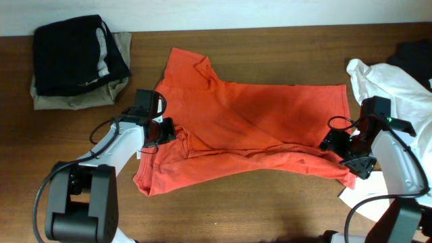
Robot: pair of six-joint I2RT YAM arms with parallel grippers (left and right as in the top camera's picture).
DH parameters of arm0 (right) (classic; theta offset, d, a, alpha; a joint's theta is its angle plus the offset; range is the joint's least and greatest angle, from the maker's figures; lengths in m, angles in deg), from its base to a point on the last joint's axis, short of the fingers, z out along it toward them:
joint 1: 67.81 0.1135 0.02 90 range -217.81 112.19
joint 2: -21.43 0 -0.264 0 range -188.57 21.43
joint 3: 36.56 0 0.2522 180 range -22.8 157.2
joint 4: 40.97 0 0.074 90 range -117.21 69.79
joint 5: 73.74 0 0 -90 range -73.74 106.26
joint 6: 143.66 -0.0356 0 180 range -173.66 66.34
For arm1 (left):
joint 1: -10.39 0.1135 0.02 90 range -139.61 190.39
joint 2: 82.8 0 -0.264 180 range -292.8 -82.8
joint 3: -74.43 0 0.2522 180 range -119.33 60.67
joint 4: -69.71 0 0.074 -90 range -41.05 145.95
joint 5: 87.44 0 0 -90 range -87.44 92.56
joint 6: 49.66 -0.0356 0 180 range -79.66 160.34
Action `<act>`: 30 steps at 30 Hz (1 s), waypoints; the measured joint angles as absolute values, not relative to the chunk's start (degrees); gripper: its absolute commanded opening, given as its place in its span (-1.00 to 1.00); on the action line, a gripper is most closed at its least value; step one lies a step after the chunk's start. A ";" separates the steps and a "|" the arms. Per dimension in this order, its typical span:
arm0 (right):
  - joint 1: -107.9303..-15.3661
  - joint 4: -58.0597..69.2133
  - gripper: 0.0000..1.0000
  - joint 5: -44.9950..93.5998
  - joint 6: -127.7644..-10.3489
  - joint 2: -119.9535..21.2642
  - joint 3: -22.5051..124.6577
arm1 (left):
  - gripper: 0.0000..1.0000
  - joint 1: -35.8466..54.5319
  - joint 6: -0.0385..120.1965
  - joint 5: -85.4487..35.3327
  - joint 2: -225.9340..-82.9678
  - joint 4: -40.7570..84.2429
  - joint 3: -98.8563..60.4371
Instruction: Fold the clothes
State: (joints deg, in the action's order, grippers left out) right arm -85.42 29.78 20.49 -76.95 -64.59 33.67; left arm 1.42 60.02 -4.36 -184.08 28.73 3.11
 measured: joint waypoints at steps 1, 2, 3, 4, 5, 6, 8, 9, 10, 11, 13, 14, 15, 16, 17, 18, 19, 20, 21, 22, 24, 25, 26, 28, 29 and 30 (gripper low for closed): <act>-85.42 29.78 0.98 20.49 -76.93 -64.61 33.67 | -0.99 1.42 60.00 -4.27 -184.08 28.92 3.11; -85.42 29.81 0.99 20.49 -76.90 -64.59 33.67 | -0.99 1.44 59.92 -4.10 -184.08 29.03 3.08; -85.42 29.78 0.99 20.49 -76.79 -64.59 33.67 | -0.99 1.46 59.76 -3.81 -184.08 29.01 3.02; -85.42 29.78 0.96 20.49 -76.79 -64.59 33.67 | -0.98 1.46 59.74 -3.27 -184.08 28.99 2.82; -85.42 29.78 0.95 20.49 -76.77 -64.59 33.67 | -0.99 1.46 59.59 -2.41 -184.08 28.75 2.28; -85.42 29.76 0.94 20.49 -76.79 -64.61 33.67 | -0.99 1.46 59.57 -1.41 -184.08 28.60 1.34; -85.42 29.63 0.94 20.49 -76.71 -64.61 33.67 | -0.99 1.64 59.41 0.82 -184.08 28.55 -1.02; -85.42 29.52 0.94 20.49 -76.71 -64.61 33.67 | -0.99 1.77 59.37 2.22 -184.08 28.60 -2.10; -85.42 29.48 0.94 20.49 -76.68 -64.61 33.67 | -0.99 1.92 59.37 3.71 -184.08 28.66 -2.82; -85.42 29.43 0.94 20.49 -76.60 -64.61 33.67 | -0.99 2.05 59.37 5.02 -184.08 28.75 -3.19; -85.42 29.08 0.94 20.49 -76.58 -64.61 33.67 | -0.17 2.36 59.37 8.34 -184.08 28.70 -3.34; -85.42 28.93 0.94 20.49 -76.53 -64.61 33.67 | 0.49 2.56 59.22 9.52 -184.08 28.64 -3.34; -85.42 28.84 0.94 20.49 -76.55 -64.61 33.67 | 0.74 2.75 59.17 10.50 -184.08 28.62 -3.34; -85.42 28.80 0.94 20.49 -76.58 -64.66 33.67 | 0.85 3.06 59.15 11.42 -184.08 28.62 -3.34; -85.42 28.73 0.94 20.49 -76.55 -64.74 33.67 | 0.89 3.26 59.15 11.88 -184.08 28.57 -3.34; -85.42 28.62 0.94 20.49 -76.55 -64.87 33.67 | 0.91 3.43 59.15 12.38 -184.08 28.46 -3.34; -85.42 28.43 0.94 20.49 -76.58 -65.05 33.67 | 0.92 3.56 59.17 12.71 -184.08 28.03 -3.36; -85.42 28.19 0.94 20.49 -76.55 -65.31 33.67 | 0.91 3.56 59.17 12.75 -184.08 27.26 -3.41; -85.42 27.88 0.86 20.47 -76.55 -65.77 33.67 | 0.89 3.56 59.15 12.89 -184.08 25.51 -3.65; -85.42 27.84 0.75 20.44 -76.58 -66.23 33.67 | 0.78 3.56 59.13 12.69 -184.08 23.26 -3.95; -85.42 27.82 0.37 20.42 -76.40 -67.56 33.67 | 0.38 3.56 59.00 10.39 -184.08 18.96 -4.72; -85.42 27.84 0.25 20.44 -76.34 -68.31 33.67 | 0.22 3.56 58.78 8.49 -184.08 17.32 -4.94; -85.42 27.77 0.10 20.36 -76.27 -69.11 33.67 | 0.05 3.56 59.00 6.83 -184.08 15.81 -5.07; -85.42 27.79 -0.31 20.40 -76.05 -70.93 33.67 | -0.35 3.43 58.82 3.31 -184.08 11.94 -5.22; -85.42 27.71 -0.42 20.44 -76.25 -71.63 33.67 | -0.47 3.36 58.63 2.00 -184.08 10.76 -5.24; -85.40 27.58 -0.53 20.42 -76.34 -72.35 33.67 | -0.58 3.23 58.36 1.13 -184.08 10.06 -5.24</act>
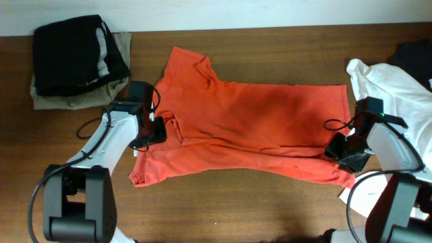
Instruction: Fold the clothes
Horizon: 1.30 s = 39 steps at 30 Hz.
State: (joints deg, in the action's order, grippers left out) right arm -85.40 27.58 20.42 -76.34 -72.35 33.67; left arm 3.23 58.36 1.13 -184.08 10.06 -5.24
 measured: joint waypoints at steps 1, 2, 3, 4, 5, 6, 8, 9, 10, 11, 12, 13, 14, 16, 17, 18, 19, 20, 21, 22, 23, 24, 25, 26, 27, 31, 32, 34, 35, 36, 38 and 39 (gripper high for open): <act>-85.42 27.47 -0.63 20.44 -76.20 -73.20 33.67 | -0.70 3.19 58.30 0.49 -184.08 9.93 -5.22; -85.42 27.40 -0.67 20.34 -76.25 -74.10 33.67 | -0.82 3.19 58.41 -0.36 -184.08 9.89 -5.20; -85.42 27.38 -0.69 20.38 -76.38 -74.82 33.67 | -0.88 3.19 58.45 -0.97 -184.08 9.89 -5.16; -85.42 27.29 -0.71 20.40 -76.40 -75.50 33.67 | -0.98 3.19 58.45 -1.67 -184.21 9.86 -5.11; -85.42 27.18 -0.71 20.42 -76.23 -76.39 33.67 | -0.99 3.19 58.36 -2.26 -184.60 9.89 -5.07; -85.42 26.96 -0.73 20.42 -76.18 -77.31 33.67 | -0.99 3.19 58.41 -3.20 -185.61 9.86 -5.07; -85.42 26.90 -0.73 20.42 -76.29 -78.80 33.67 | -0.99 3.19 58.30 -4.38 -188.12 9.60 -4.92; -85.42 26.85 -0.75 20.42 -76.38 -79.30 33.67 | -0.99 3.19 58.25 -4.69 -189.35 9.12 -4.92; -85.42 26.77 -0.78 20.40 -76.53 -79.69 33.67 | -0.99 3.19 58.08 -4.93 -190.53 8.27 -4.85; -85.42 26.68 -0.80 20.40 -76.90 -80.06 33.67 | -0.99 3.19 57.97 -5.19 -191.09 7.74 -5.02; -85.42 26.72 -0.81 20.34 -77.27 -80.13 33.67 | -0.99 3.19 57.86 -5.19 -191.16 7.42 -5.05; -85.42 26.70 -0.81 20.23 -77.69 -80.13 33.67 | -0.99 3.28 57.86 -5.04 -191.16 7.09 -5.05; -85.42 26.70 -0.81 20.20 -78.04 -80.13 33.67 | -0.99 3.36 57.86 -4.77 -191.25 6.15 -5.11; -85.42 26.70 -0.85 20.18 -78.52 -80.13 33.67 | -0.99 4.28 57.84 -4.01 -191.42 3.55 -5.24; -85.42 26.70 -0.88 20.14 -78.78 -80.13 33.67 | -0.99 5.27 57.84 -3.18 -191.53 1.86 -5.24; -85.42 26.68 -0.92 20.07 -78.94 -80.13 33.67 | -0.99 6.34 57.86 -2.46 -191.66 0.57 -5.24; -85.42 26.64 -0.92 20.07 -78.94 -80.13 33.67 | -0.99 7.47 57.86 -1.85 -191.73 -0.21 -5.24; -85.40 26.55 -0.92 20.25 -79.13 -80.13 33.67 | -0.99 9.16 57.88 -1.52 -191.77 -0.80 -5.22; -85.40 26.48 -0.92 20.36 -79.13 -80.13 33.67 | -0.99 10.34 57.93 -1.54 -191.79 -1.04 -5.22; -85.37 26.35 -0.92 20.55 -79.15 -80.13 33.67 | -0.99 12.37 58.08 -1.50 -191.79 -1.41 -5.22; -85.37 26.26 -0.92 20.66 -79.13 -80.13 33.67 | -0.99 13.72 58.12 -1.06 -191.79 -1.52 -5.22; -85.35 26.22 -0.92 20.69 -79.18 -80.13 33.67 | -0.99 14.95 58.12 -1.06 -191.82 -1.61 -5.22; -85.35 26.18 -0.92 20.71 -79.15 -80.13 33.67 | -0.99 16.00 58.12 -0.67 -191.82 -1.74 -5.22; -85.35 26.09 -0.92 20.69 -79.18 -80.13 33.67 | -0.99 17.07 58.14 0.38 -191.95 -1.72 -5.20; -85.35 26.11 -0.92 20.66 -79.39 -80.13 33.67 | -0.99 17.57 58.14 0.56 -192.01 -1.90 -5.20; -85.35 28.60 -0.92 20.66 -80.88 -79.67 34.83 | -0.99 17.59 58.14 1.80 -192.06 -3.53 -5.37; -85.35 29.81 -0.76 20.64 -80.92 -78.99 35.50 | -0.99 17.59 58.14 2.04 -192.03 -4.37 -5.79; -85.35 34.02 0.47 20.29 -81.14 -75.43 39.68 | -0.85 17.62 58.17 3.09 -190.55 -5.59 -7.38; -85.35 35.31 0.82 20.20 -80.99 -73.53 42.30 | -0.55 17.62 58.21 3.38 -188.86 -5.74 -8.28; -85.37 36.10 0.96 20.14 -80.64 -71.45 45.32 | -0.28 17.62 58.21 3.42 -187.07 -5.74 -9.16; -85.35 37.28 0.97 19.99 -79.94 -68.98 50.69 | 0.17 17.57 58.39 2.77 -181.78 -4.61 -11.41; -85.35 37.39 0.97 19.88 -79.20 -68.22 52.97 | 0.47 17.35 58.65 2.20 -179.05 -3.38 -12.48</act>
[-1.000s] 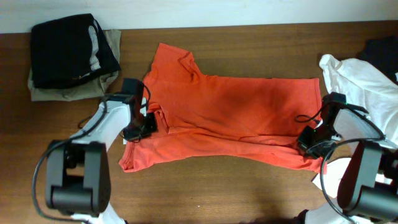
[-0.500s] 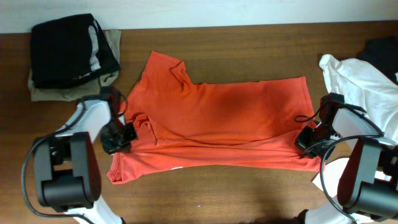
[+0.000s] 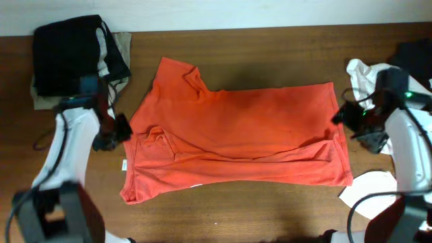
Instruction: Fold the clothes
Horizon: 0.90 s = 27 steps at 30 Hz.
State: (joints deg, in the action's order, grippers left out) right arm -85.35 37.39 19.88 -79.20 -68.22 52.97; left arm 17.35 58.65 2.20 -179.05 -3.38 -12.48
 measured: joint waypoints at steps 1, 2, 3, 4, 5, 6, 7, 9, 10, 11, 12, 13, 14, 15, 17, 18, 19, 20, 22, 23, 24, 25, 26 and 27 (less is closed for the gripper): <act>-85.35 37.39 0.97 19.79 -79.07 -68.07 53.95 | 0.63 17.05 58.78 1.83 -177.00 -2.20 -13.24; -85.35 36.91 0.97 19.79 -78.94 -68.02 54.56 | 0.74 16.41 58.71 1.59 -175.36 -0.96 -13.85; -85.35 36.62 0.97 19.79 -78.94 -68.02 54.58 | 0.74 15.15 58.73 1.04 -173.74 0.68 -14.38; -85.35 36.41 0.97 19.79 -78.89 -68.04 54.56 | 0.74 14.16 58.95 0.62 -173.22 1.67 -14.49; -85.35 35.60 0.97 19.77 -78.91 -68.04 54.56 | 0.74 12.72 58.95 -0.43 -173.11 3.61 -14.51; -85.35 34.90 0.97 19.77 -78.94 -68.04 54.56 | 0.74 11.98 58.98 -0.86 -173.22 4.90 -14.47; -85.35 34.00 0.97 19.79 -78.91 -68.09 54.56 | 0.74 10.88 58.95 -1.63 -173.39 7.37 -14.42; -85.35 31.66 0.97 19.85 -78.87 -68.09 54.56 | 0.65 8.06 58.95 -3.03 -173.65 13.84 -14.40; -85.35 30.24 0.97 20.58 -78.35 -68.11 54.56 | 0.63 6.80 58.93 -3.29 -173.83 16.46 -14.40; -85.35 28.82 0.97 21.87 -77.27 -68.13 54.58 | 0.61 5.27 58.98 -3.68 -174.31 19.76 -14.40; -85.33 27.77 0.97 23.11 -75.85 -68.24 54.58 | 0.57 4.02 58.95 -3.86 -175.01 22.80 -14.42; -85.07 27.01 0.97 24.34 -74.56 -68.55 54.63 | 0.53 2.91 58.98 -4.14 -175.90 25.73 -14.44; -84.61 26.64 0.97 25.12 -73.14 -68.98 54.63 | 0.54 1.81 58.98 -4.45 -177.30 29.10 -14.47; -84.06 26.40 0.97 25.52 -72.12 -69.51 54.63 | 0.54 1.14 58.95 -4.58 -179.01 32.18 -14.44; -82.12 25.94 0.97 26.08 -70.11 -71.26 54.63 | 0.54 0.39 58.69 -4.84 -183.20 37.97 -14.73; -81.33 25.83 0.97 26.06 -69.62 -72.06 54.63 | 0.54 0.17 58.34 -5.04 -185.00 38.98 -15.01; -80.37 25.87 0.97 26.04 -69.23 -73.16 54.63 | 0.54 -0.18 57.79 -5.67 -188.43 39.94 -15.80; -79.67 25.83 0.97 25.87 -68.86 -74.01 54.63 | 0.54 -0.50 57.42 -5.89 -191.01 40.22 -16.61; -78.58 25.85 0.97 25.60 -68.40 -75.61 54.63 | 0.54 -1.44 56.75 -6.37 -196.58 40.24 -19.52; -78.47 25.89 0.97 25.56 -68.36 -75.80 54.63 | 0.54 -1.86 56.53 -6.52 -198.59 40.42 -20.74; -78.42 25.98 0.97 25.38 -68.29 -76.17 54.61 | 0.54 -2.41 56.31 -6.68 -200.91 40.55 -22.53; -78.42 26.22 0.97 25.36 -68.23 -76.31 54.61 | 0.54 -2.82 56.18 -6.72 -202.79 40.83 -24.17; -78.42 26.64 0.97 25.19 -68.20 -76.33 54.63 | 0.54 -3.26 56.13 -6.74 -204.51 41.03 -25.53; -78.42 27.18 0.97 25.19 -68.20 -76.33 54.63 | 0.54 -3.80 56.13 -6.92 -206.33 41.03 -27.17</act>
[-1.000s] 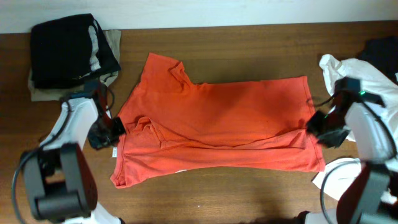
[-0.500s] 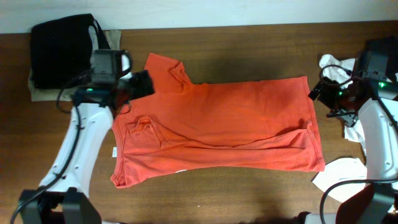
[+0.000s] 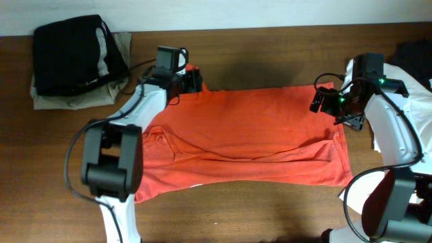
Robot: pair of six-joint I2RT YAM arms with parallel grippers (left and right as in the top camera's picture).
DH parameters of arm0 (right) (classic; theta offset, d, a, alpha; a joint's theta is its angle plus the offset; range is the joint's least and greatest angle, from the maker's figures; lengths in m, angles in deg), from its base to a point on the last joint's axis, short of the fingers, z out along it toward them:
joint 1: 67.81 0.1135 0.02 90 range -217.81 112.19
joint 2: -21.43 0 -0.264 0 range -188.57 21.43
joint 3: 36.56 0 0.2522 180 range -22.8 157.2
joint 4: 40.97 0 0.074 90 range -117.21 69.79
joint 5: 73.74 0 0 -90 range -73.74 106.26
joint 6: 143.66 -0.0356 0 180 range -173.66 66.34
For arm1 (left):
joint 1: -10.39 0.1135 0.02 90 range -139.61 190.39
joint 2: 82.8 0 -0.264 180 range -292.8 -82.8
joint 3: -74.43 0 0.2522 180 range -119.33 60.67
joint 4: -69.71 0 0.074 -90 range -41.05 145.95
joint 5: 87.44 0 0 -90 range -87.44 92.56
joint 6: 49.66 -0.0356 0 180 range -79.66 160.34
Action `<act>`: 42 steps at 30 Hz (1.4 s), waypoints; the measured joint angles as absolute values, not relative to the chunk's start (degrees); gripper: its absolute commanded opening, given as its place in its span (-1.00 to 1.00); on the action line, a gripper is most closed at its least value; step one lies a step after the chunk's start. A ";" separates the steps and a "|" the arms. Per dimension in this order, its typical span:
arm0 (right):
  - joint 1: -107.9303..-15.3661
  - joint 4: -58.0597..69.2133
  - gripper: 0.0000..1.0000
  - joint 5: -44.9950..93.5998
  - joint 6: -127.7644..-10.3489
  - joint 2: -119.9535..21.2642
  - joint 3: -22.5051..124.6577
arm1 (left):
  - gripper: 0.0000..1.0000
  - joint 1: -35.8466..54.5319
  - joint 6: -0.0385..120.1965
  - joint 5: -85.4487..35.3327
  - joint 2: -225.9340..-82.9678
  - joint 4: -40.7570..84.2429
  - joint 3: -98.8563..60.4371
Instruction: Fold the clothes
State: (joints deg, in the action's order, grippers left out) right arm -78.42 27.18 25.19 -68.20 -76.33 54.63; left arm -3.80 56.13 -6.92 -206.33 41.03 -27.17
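An orange shirt (image 3: 250, 131) lies spread on the wooden table (image 3: 270, 47), with a long crease running across its lower half. My left gripper (image 3: 192, 79) sits at the shirt's far left corner, over the sleeve and collar, and my left arm hides part of that sleeve. At the far right corner of the shirt is my right gripper (image 3: 322, 101), down at the hem. The overhead view is too coarse to show how either pair of fingers stands.
A stack of folded black and khaki clothes (image 3: 74, 57) sits at the far left. At the right edge a white garment (image 3: 405, 84) lies bunched under my right arm, with a dark one (image 3: 415, 50) behind it. Something white (image 3: 361, 192) lies at the front right.
My left gripper has moved from beside the shirt's left edge to its far left corner. The right has moved from beside the right edge to the far right corner. The shirt lies about as before.
First both grippers were on the near part of a rumpled, slanted shirt. A second later it lay somewhat straighter. By 0.9 s ago it was spread flat, both grippers off to its sides. Now they are at its two far corners.
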 measured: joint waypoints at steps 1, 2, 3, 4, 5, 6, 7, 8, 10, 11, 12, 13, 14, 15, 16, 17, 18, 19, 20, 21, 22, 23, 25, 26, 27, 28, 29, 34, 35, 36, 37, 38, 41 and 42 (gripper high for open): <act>-78.42 27.58 0.97 25.14 -68.20 -76.35 54.63 | 0.53 -4.22 56.16 -7.22 -207.64 41.25 -28.15; -78.42 27.82 0.97 24.97 -68.20 -76.35 54.63 | 0.52 -4.39 56.18 -7.44 -208.14 41.40 -28.50; -78.42 27.97 0.97 24.71 -68.18 -76.35 54.63 | 0.52 -4.66 56.46 -7.70 -208.71 41.62 -28.72; -78.42 28.06 0.97 24.38 -68.16 -76.35 54.63 | 0.51 -4.98 56.66 -8.01 -208.95 41.69 -28.83; -78.42 28.08 0.97 24.27 -68.20 -76.35 54.63 | 0.47 -5.16 56.83 -8.01 -208.95 41.80 -28.83; -78.42 28.08 0.98 24.12 -68.20 -76.35 54.63 | 0.33 -5.22 56.86 -7.97 -208.95 41.93 -29.00; -78.42 28.12 0.97 24.03 -68.18 -76.35 54.63 | 0.33 -5.25 57.07 -7.97 -208.95 41.93 -29.13; -78.42 28.30 0.97 24.03 -68.18 -76.35 54.61 | 0.33 -5.25 57.07 -7.97 -208.95 41.93 -29.13; -78.42 28.73 0.97 23.88 -68.20 -76.35 54.63 | 0.33 -5.25 57.27 -7.92 -209.02 41.84 -29.13; -78.42 28.84 0.97 23.85 -68.18 -76.35 54.61 | 0.33 -5.25 57.27 -7.94 -209.17 41.82 -29.13; -78.42 29.00 0.97 23.83 -68.16 -76.35 54.63 | 0.33 -5.25 57.27 -7.94 -209.32 41.84 -29.13; -78.42 29.22 0.97 23.83 -68.16 -76.35 54.63 | 0.33 -5.25 57.27 -7.94 -209.85 41.86 -29.24; -78.42 29.37 0.97 23.83 -68.16 -76.35 54.63 | 0.33 -5.25 57.27 -7.97 -210.50 41.88 -29.29; -78.42 29.39 0.97 23.75 -68.16 -76.35 54.63 | 0.33 -5.25 57.27 -7.94 -211.22 41.86 -29.29; -78.42 29.41 0.97 23.44 -68.16 -76.35 54.63 | 0.34 -5.25 57.25 -7.94 -211.81 42.23 -29.31; -78.42 29.41 0.97 22.98 -68.16 -76.35 54.61 | 0.33 -5.25 57.27 -7.90 -211.81 42.54 -29.48; -78.42 29.41 0.97 22.52 -68.16 -76.35 54.63 | 0.31 -5.25 57.27 -7.90 -211.84 42.63 -29.50; -78.42 29.43 0.97 22.15 -68.16 -76.35 54.63 | 0.16 -5.25 57.27 -7.90 -211.95 43.37 -29.50; -78.42 29.39 0.97 21.91 -68.14 -76.35 54.61 | 0.06 -5.25 57.29 -7.90 -212.03 43.89 -29.50; -78.42 29.35 0.98 21.73 -68.16 -76.35 54.63 | -0.17 -5.25 57.29 -7.92 -212.05 44.55 -29.50; -78.42 29.17 0.97 21.67 -68.16 -76.35 54.61 | -0.41 -5.25 57.36 -7.81 -212.05 45.01 -29.50; -78.42 28.62 0.97 21.65 -68.18 -76.35 54.63 | -0.54 -5.25 57.45 -7.79 -212.05 45.16 -29.53; -78.42 26.48 0.97 21.47 -68.16 -76.35 54.61 | -0.92 -5.25 57.66 -7.77 -212.08 45.14 -29.53; -78.42 25.35 0.98 21.45 -68.18 -76.35 54.61 | -0.95 -5.25 57.69 -7.77 -212.08 45.14 -29.53; -78.42 24.01 0.98 21.41 -68.16 -76.35 54.61 | -0.95 -5.25 57.90 -7.75 -212.08 45.16 -29.53; -78.42 22.48 0.99 21.21 -68.14 -76.35 54.61 | -0.96 -5.25 57.84 -7.73 -212.10 45.16 -29.53; -78.55 20.12 0.92 21.06 -68.14 -76.46 54.61 | -0.97 -5.25 57.86 -7.70 -212.10 45.18 -29.53; -80.02 14.57 0.80 21.03 -67.29 -81.31 57.12 | -0.99 -5.25 57.86 -7.70 -212.10 45.10 -29.53; -80.17 14.90 0.80 21.06 -67.05 -82.95 58.54 | -0.99 -5.25 57.86 -7.73 -212.10 45.10 -29.53; -80.22 15.18 0.79 21.03 -66.89 -85.09 60.38 | -0.99 -5.25 57.86 -7.70 -212.14 45.10 -29.53; -80.22 15.53 0.79 21.03 -66.74 -87.15 62.26 | -0.99 -5.25 57.86 -7.70 -212.14 45.10 -29.53; -80.19 16.17 0.80 21.06 -66.67 -89.18 64.07 | -0.99 -5.25 57.86 -7.70 -212.16 45.10 -29.53; -80.19 16.63 0.89 21.06 -67.05 -94.34 68.05 | -0.99 -5.25 57.86 -7.70 -212.21 45.10 -29.53; -80.19 16.41 0.90 21.03 -67.75 -95.43 68.18 | -0.99 -5.25 57.86 -7.70 -212.25 45.05 -29.53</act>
State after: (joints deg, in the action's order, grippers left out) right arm -80.19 16.41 21.03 -67.75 -95.43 68.18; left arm -5.25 57.86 -7.70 -212.25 45.05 -29.53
